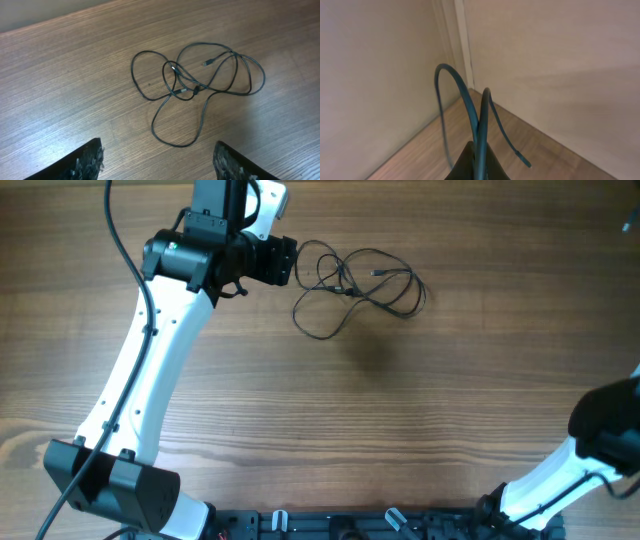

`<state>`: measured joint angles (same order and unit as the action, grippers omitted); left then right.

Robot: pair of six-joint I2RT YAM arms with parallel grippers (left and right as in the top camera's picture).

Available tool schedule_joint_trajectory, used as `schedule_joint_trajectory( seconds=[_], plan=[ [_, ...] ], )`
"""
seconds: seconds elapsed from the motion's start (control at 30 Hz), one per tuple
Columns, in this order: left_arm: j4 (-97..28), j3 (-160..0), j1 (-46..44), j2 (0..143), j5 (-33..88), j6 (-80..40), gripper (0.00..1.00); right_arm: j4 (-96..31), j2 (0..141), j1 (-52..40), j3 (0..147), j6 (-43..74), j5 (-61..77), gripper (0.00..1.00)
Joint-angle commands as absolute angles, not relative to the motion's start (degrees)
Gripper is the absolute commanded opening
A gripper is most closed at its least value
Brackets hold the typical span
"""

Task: Untangle cables

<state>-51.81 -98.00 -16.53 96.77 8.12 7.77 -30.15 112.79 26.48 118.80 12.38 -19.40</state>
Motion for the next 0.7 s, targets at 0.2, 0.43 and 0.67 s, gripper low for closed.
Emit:
schedule_joint_trajectory(
  seconds=[0.2, 0.43, 0.67],
  plan=[
    [-52.0, -98.5, -18.4, 97.3, 6.7, 5.5, 0.74, -15.3, 123.4, 27.9, 120.0, 4.7, -19.6, 0.04],
    [-51.9, -98.5, -19.1, 97.3, 5.5, 3.7, 0.74, -9.0, 130.9, 28.8, 121.3, 6.3, -15.5, 0.05],
    [-52.1, -98.5, -19.1, 97.3, 5.0, 2.1, 0.75, -7.5, 138.0, 30.6, 124.3, 7.8, -11.2, 0.04]
  ],
)
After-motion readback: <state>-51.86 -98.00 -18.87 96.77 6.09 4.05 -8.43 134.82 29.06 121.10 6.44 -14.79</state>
